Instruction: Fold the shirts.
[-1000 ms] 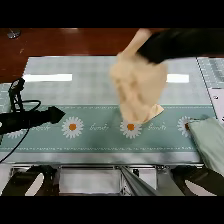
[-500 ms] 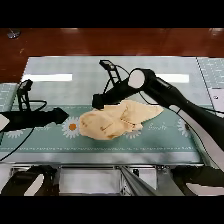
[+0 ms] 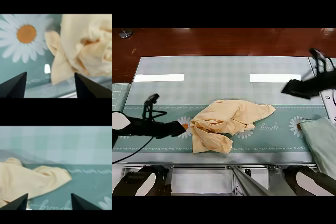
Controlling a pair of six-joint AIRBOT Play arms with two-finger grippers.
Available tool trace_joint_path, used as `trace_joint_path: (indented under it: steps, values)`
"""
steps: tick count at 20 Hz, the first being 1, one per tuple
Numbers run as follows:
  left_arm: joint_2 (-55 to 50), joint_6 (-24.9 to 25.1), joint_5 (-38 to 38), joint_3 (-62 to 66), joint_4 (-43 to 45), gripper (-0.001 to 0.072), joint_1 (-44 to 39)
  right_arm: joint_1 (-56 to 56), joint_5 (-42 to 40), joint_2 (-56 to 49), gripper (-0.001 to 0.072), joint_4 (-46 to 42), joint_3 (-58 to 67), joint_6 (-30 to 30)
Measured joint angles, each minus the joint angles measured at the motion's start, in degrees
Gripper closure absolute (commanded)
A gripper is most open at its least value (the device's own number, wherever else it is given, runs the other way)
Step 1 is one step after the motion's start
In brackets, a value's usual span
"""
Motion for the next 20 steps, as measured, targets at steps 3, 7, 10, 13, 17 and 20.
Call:
trace_joint_path:
  steps: [3, 7, 10, 13, 17, 20]
  values:
    - [-2.5, 2.9, 0.0, -4.1, -4.0, 0.0007, 0.0, -6.8, -2.6, 5.3, 0.0094, 3.6, -13.9, -3.1]
    - [-7.5, 4.5, 5.4, -6.4, -7.7, 0.0006, -3.9, -7.7, -6.5, 7.7, 0.0094, 8.7, -24.3, -6.5]
    - [-12.5, 4.9, 11.0, -7.0, -9.6, 0.0007, -9.2, -5.6, -9.0, 8.3, 0.0094, 11.3, -27.0, -7.1]
    - [-16.9, 4.9, 14.4, -7.0, -12.9, 0.0302, -13.1, -2.9, -10.8, 8.5, 0.0094, 12.6, -28.0, -7.1]
    - [-19.4, 7.1, 19.3, -6.6, -12.5, 0.0685, -15.1, 0.4, -13.0, 7.3, 0.0094, 13.4, -28.5, -5.6]
    - [-19.9, 8.6, 20.7, -4.9, -12.5, 0.0685, -15.6, 3.3, -15.3, 4.0, 0.0094, 15.3, -28.5, -4.9]
